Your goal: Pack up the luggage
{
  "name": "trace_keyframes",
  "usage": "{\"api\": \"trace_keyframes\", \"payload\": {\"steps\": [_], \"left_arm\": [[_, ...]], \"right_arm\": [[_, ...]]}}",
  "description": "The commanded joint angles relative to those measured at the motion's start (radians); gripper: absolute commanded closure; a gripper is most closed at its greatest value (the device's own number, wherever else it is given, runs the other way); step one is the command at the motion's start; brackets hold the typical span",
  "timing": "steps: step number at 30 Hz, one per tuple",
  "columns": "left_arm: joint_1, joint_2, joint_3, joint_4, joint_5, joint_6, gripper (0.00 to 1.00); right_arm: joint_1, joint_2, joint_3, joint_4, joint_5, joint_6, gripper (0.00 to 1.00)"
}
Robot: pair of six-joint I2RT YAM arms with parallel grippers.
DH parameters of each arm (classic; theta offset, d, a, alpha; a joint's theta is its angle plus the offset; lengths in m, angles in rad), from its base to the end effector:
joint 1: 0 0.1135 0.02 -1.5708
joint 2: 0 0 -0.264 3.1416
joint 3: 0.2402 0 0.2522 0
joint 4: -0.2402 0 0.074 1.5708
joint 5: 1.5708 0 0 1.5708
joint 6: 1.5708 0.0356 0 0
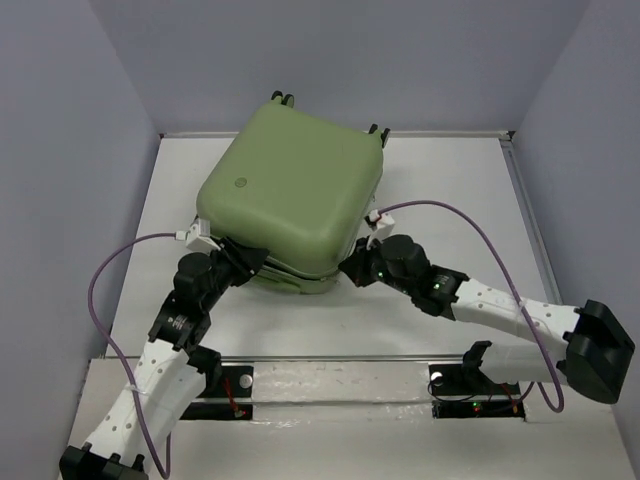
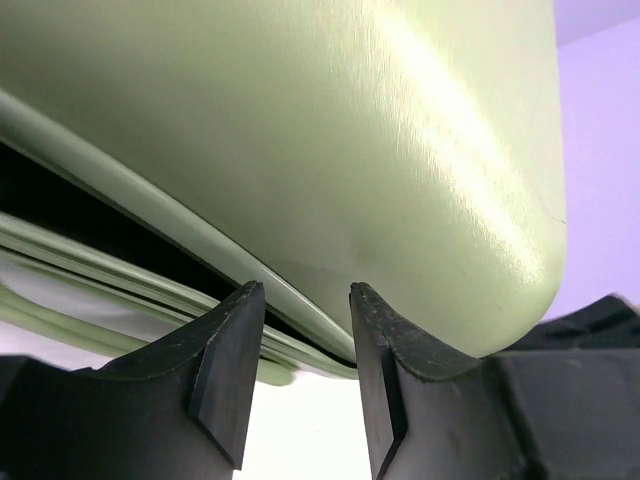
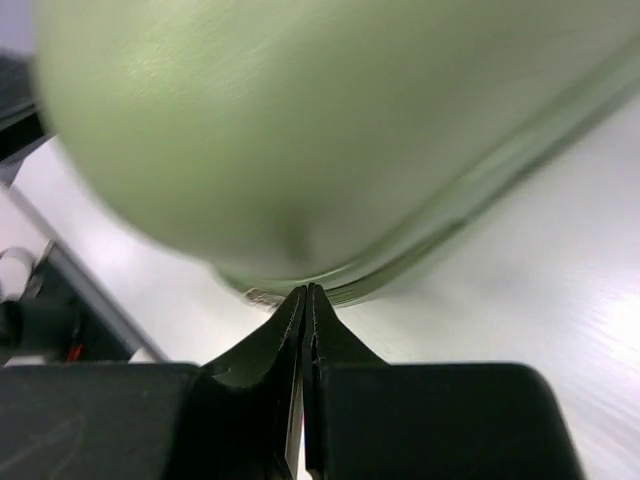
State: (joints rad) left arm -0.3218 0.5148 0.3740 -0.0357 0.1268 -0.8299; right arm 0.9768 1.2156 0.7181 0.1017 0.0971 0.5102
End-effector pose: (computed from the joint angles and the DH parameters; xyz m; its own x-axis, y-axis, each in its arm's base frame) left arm 0.1397 -0.0513 0.2493 -0.4311 -0.6278 -0.6481 0.1686 0.6496 -0.7414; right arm 0.1557 0.2244 0.2547 -0.5666 0.0294 -0.8234 -0.5707 0.7068 0.4180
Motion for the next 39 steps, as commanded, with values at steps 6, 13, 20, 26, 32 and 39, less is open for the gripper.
{"api": "trace_keyframes", "payload": {"steps": [6,13,20,26,32,39], "left_arm": [[-0.192,0.048,0.213,-0.208,-0.308,0.192,0.50],[-0.400,0.066,0.258,-0.282,-0.506,0.155,0.53],[-0.585,0.175,0.363,-0.188,-0.667,0.162,0.49],[-0.389,0.385,0.658,-0.098,-0.557,0.330,0.36],[0.070,0.588,0.790,-0.024,-0.195,0.311,0.35],[0.484,0.793,0.781,0.023,-0.007,0.250,0.30]], "right_arm": [[-0.098,-0.079,-0.028,-0.054,-0.027,-0.018,0.93],[-0.107,-0.111,-0.023,-0.099,-0.039,-0.030,0.89],[-0.180,-0.192,0.001,-0.207,0.009,-0.075,0.89],[-0.288,-0.182,-0.012,-0.221,-0.039,-0.073,0.93],[-0.397,-0.143,-0.002,-0.220,-0.068,-0.076,0.93],[-0.458,-0.027,0.078,-0.203,-0.080,-0.093,0.93]]}}
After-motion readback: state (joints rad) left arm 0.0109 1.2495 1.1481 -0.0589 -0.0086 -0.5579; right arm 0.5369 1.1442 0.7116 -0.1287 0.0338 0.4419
